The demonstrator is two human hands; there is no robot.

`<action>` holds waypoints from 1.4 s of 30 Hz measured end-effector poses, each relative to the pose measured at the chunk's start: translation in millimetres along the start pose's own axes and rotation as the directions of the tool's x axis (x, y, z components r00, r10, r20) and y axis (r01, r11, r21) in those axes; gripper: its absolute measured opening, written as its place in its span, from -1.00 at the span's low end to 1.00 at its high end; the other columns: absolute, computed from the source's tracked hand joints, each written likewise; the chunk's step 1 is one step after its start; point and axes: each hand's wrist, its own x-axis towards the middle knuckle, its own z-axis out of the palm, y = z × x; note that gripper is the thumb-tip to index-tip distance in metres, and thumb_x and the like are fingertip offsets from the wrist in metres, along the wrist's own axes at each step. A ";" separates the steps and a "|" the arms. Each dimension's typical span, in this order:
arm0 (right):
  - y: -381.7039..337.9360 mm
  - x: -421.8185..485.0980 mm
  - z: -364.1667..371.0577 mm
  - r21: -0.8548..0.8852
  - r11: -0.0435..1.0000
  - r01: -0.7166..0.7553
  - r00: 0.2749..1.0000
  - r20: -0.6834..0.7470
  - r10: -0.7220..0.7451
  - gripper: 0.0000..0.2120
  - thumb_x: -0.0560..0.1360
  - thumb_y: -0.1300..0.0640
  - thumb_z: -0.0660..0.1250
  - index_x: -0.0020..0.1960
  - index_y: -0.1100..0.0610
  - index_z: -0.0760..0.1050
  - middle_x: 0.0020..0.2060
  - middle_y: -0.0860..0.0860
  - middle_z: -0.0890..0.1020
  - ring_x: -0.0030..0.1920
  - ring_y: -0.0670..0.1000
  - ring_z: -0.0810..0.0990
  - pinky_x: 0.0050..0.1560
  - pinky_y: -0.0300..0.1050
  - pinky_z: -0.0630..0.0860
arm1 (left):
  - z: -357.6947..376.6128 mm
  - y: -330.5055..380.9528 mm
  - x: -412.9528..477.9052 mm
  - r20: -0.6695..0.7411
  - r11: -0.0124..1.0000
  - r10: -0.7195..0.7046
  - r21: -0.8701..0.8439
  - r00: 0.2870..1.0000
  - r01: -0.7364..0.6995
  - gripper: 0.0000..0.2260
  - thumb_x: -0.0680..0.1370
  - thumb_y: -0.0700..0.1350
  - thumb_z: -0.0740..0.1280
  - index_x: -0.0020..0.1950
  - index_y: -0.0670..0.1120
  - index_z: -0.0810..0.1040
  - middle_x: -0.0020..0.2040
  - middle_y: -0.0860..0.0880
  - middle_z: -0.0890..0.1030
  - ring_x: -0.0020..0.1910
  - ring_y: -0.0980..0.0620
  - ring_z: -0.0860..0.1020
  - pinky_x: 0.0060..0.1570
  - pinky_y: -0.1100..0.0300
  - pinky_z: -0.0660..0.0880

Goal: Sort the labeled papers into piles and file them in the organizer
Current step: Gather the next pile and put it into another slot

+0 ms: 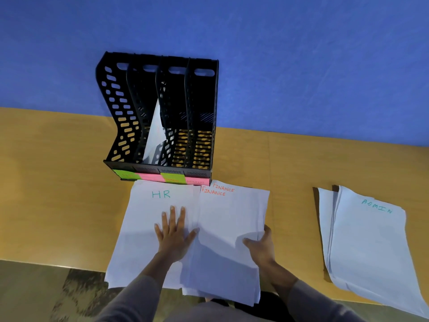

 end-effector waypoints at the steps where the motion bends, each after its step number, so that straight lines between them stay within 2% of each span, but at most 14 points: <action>1: -0.1 3.1 -3.9 -0.048 0.999 0.004 1.000 0.011 -0.004 -0.50 0.44 0.26 0.42 0.33 0.14 0.37 -0.04 -0.03 0.62 -0.22 -0.11 0.54 -0.41 -0.29 0.40 | 0.0 0.0 -0.3 -0.003 1.000 0.002 0.005 1.000 -0.002 -0.16 0.31 0.53 -0.35 0.46 0.13 -0.46 0.48 0.01 -0.49 0.50 -0.13 -0.40 0.42 -0.24 -0.30; 3: -2.1 9.5 -12.8 -0.154 0.987 0.053 0.999 0.017 -0.051 -0.67 0.46 0.23 0.41 0.22 0.17 0.53 -0.02 0.04 0.67 -0.23 -0.03 0.56 -0.38 -0.25 0.41 | 0.5 -0.5 -0.9 -0.014 1.000 0.007 0.004 1.000 -0.007 -0.15 0.32 0.53 -0.34 0.49 0.12 -0.42 0.48 0.00 -0.48 0.51 -0.14 -0.39 0.43 -0.24 -0.29; 7: -10.8 21.9 -43.3 -0.144 0.982 0.124 0.990 -0.056 -0.133 -0.74 0.49 0.22 0.40 0.18 0.16 0.57 -0.06 0.04 0.67 -0.07 0.14 0.63 -0.26 -0.18 0.41 | 2.0 -0.7 -4.2 -0.049 0.999 0.024 0.033 0.999 -0.023 -0.14 0.33 0.51 -0.37 0.52 0.09 -0.36 0.54 -0.04 -0.37 0.52 -0.17 -0.34 0.44 -0.26 -0.24; 12: -33.5 33.5 -95.8 -0.106 0.973 0.206 0.978 0.052 -0.202 -0.80 0.48 0.19 0.45 0.09 0.08 0.57 -0.15 -0.05 0.66 -0.16 -0.10 0.60 -0.31 -0.20 0.46 | -5.1 12.5 -8.5 -0.142 0.993 0.108 0.051 0.984 -0.102 -0.19 0.45 0.44 -0.27 0.57 -0.01 -0.15 0.58 -0.12 -0.17 0.56 -0.22 -0.14 0.45 -0.32 -0.10; 15: -49.2 35.2 -118.8 -0.095 0.963 0.253 0.963 0.118 -0.242 -0.86 0.45 0.22 0.48 0.01 0.12 0.63 -0.18 -0.04 0.70 -0.18 -0.05 0.65 -0.31 -0.28 0.50 | -17.8 37.3 -3.9 -0.239 0.962 0.270 0.021 0.933 -0.272 -0.27 0.53 0.38 -0.10 0.58 0.02 -0.13 0.59 -0.07 -0.20 0.56 -0.15 -0.20 0.47 -0.29 -0.12; 18: -71.2 31.5 -131.2 -0.125 0.934 0.335 0.927 0.219 -0.303 -0.86 0.44 0.26 0.48 -0.03 0.09 0.64 -0.24 -0.16 0.68 -0.30 -0.28 0.62 -0.32 -0.43 0.46 | -43.3 76.2 1.0 -0.355 0.891 0.378 -0.112 0.855 -0.440 -0.22 0.51 0.40 0.01 0.56 0.06 -0.24 0.57 0.06 -0.28 0.55 0.00 -0.28 0.51 -0.16 -0.14; 21: -91.5 30.7 -135.9 -0.161 0.907 0.388 0.890 0.320 -0.324 -0.97 0.45 0.25 0.48 -0.11 0.18 0.66 -0.35 -0.13 0.65 -0.37 -0.22 0.56 -0.31 -0.37 0.44 | -80.0 113.8 3.6 -0.512 0.788 0.458 -0.144 0.727 -0.598 -0.18 0.51 0.31 0.22 0.58 -0.01 -0.12 0.60 0.05 -0.08 0.58 0.02 -0.12 0.52 -0.04 -0.02; 23: -103.9 29.7 -134.3 -0.183 0.895 0.408 0.870 0.376 -0.320 -0.99 0.44 0.25 0.48 -0.13 0.18 0.66 -0.33 -0.07 0.64 -0.33 -0.13 0.55 -0.26 -0.29 0.44 | -103.2 131.1 5.4 -0.530 0.751 0.452 -0.207 0.717 -0.627 -0.16 0.46 0.28 0.34 0.57 0.04 -0.01 0.57 0.14 0.05 0.56 0.09 0.02 0.49 0.11 0.11; 26: -121.2 27.3 -130.0 -0.161 0.892 0.422 0.835 0.452 -0.313 -0.92 0.42 0.24 0.50 -0.09 0.22 0.68 -0.24 0.07 0.67 -0.26 -0.02 0.57 -0.18 -0.15 0.47 | -125.5 143.0 8.2 -0.367 0.779 0.337 -0.408 0.867 -0.475 -0.42 0.33 0.30 0.43 0.31 0.20 0.44 0.24 0.21 0.57 0.24 0.17 0.51 0.13 0.20 0.51; 29: -132.7 27.3 -127.9 -0.122 0.897 0.426 0.830 0.448 -0.333 -0.90 0.39 0.22 0.54 -0.10 0.11 0.70 -0.25 0.01 0.71 -0.28 -0.05 0.59 -0.26 -0.26 0.49 | -126.1 139.6 15.1 -0.202 0.782 0.255 -0.533 0.946 -0.324 -0.65 0.30 0.19 0.53 -0.09 -0.02 0.64 -0.17 0.04 0.69 -0.15 0.07 0.65 -0.16 0.10 0.58; 32: -136.8 28.0 -124.7 -0.111 0.880 0.462 0.824 0.420 -0.380 -0.89 0.34 0.15 0.58 -0.16 0.00 0.70 -0.30 -0.20 0.70 -0.33 -0.25 0.61 -0.31 -0.48 0.42 | -115.7 129.4 13.8 -0.132 0.650 0.249 -0.711 0.959 -0.267 -0.71 0.33 0.01 0.57 -0.14 -0.17 0.65 -0.17 -0.12 0.70 -0.14 -0.07 0.67 -0.18 0.09 0.52; 35: -135.1 32.0 -128.0 -0.230 0.832 0.505 0.834 0.377 -0.403 -0.75 0.28 -0.01 0.62 -0.08 -0.07 0.65 -0.44 -0.29 0.61 -0.39 -0.28 0.54 -0.36 -0.52 0.35 | -108.8 120.4 7.1 -0.135 0.554 0.191 -0.803 0.972 -0.220 -0.82 0.36 -0.10 0.56 -0.10 -0.10 0.68 -0.16 0.01 0.72 -0.14 0.09 0.68 -0.17 0.15 0.57; 38: -129.7 42.4 -142.9 -0.261 0.832 0.490 0.865 0.268 -0.425 -0.61 0.23 -0.06 0.63 0.02 -0.13 0.63 -0.19 -0.17 0.68 -0.17 -0.17 0.62 -0.14 -0.28 0.51 | -108.3 108.4 2.5 -0.139 0.491 0.052 -0.859 0.989 -0.146 -0.88 0.36 -0.12 0.57 -0.17 -0.02 0.67 -0.23 0.05 0.72 -0.22 0.13 0.68 -0.25 0.24 0.57; 42: -118.5 47.2 -157.7 0.019 0.914 0.405 0.901 0.160 -0.403 -0.53 0.23 0.07 0.65 0.09 -0.14 0.63 -0.04 -0.17 0.67 -0.15 -0.24 0.65 -0.24 -0.34 0.56 | -113.5 93.1 -4.9 -0.072 0.356 -0.063 -0.933 0.995 -0.045 -0.83 0.34 -0.08 0.57 -0.13 -0.04 0.68 -0.20 0.02 0.73 -0.23 0.05 0.70 -0.32 0.23 0.58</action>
